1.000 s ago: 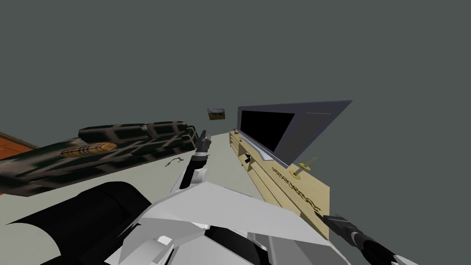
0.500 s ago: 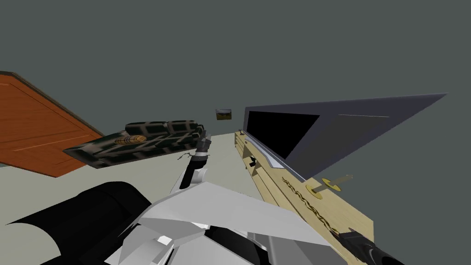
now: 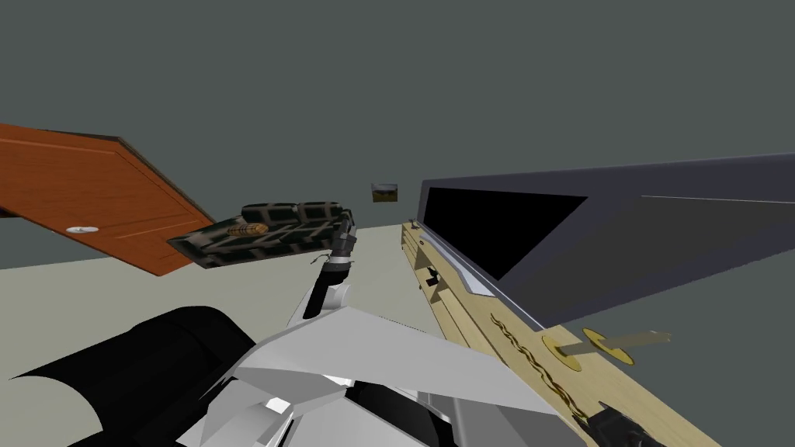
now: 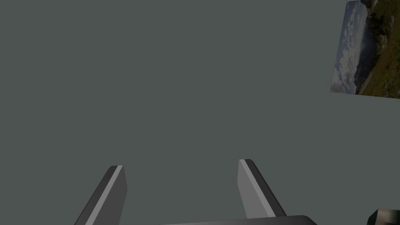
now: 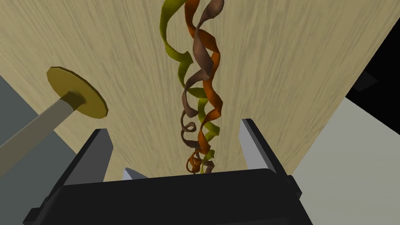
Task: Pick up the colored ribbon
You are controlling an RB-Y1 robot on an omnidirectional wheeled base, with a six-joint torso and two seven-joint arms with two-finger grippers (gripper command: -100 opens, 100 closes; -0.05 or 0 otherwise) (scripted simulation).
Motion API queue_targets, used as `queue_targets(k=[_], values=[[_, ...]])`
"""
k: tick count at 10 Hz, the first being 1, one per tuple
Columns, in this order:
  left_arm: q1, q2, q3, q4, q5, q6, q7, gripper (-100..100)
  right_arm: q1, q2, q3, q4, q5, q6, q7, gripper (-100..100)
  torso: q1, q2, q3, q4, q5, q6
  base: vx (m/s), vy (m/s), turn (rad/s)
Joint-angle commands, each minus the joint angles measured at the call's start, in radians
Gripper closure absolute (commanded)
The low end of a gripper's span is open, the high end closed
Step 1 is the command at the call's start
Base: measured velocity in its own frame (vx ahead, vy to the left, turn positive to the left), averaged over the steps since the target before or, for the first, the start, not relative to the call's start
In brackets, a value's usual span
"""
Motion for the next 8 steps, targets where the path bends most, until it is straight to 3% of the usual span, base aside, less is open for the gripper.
queue_targets(k=[1,3,6,7,8], values=[[0.000,0.000,0.000,0.000,0.000,0.000,0.000,0,-0.019,0.007,0.038,0.025,0.020,-0.010,0.003,-100,0.000,0.000,0.000,0.000,0.000,0.000,0.060,0.012,0.182],[0.000,0.000,0.000,0.000,0.000,0.000,0.000,0,-0.028,0.018,0.063,0.046,0.035,-0.021,0.012,-100,0.000,0.000,0.000,0.000,0.000,0.000,0.057,0.005,0.117],[0.000,0.000,0.000,0.000,0.000,0.000,0.000,0,-0.026,0.019,0.068,0.041,0.037,-0.017,0.007,-100,0.000,0.003,0.002,0.001,0.000,0.001,0.011,0.002,0.016],[0.000,0.000,0.000,0.000,0.000,0.000,0.000,0,-0.026,0.021,0.068,0.043,0.037,-0.020,0.011,0,0.000,0.004,0.002,0.001,0.000,0.001,0.000,0.000,0.000],[0.000,0.000,0.000,0.000,0.000,0.000,0.000,0,0.005,0.022,0.073,0.029,-0.013,0.003,0.061,-100,-0.001,0.004,0.002,0.001,0.000,0.001,-0.035,-0.022,0.323]])
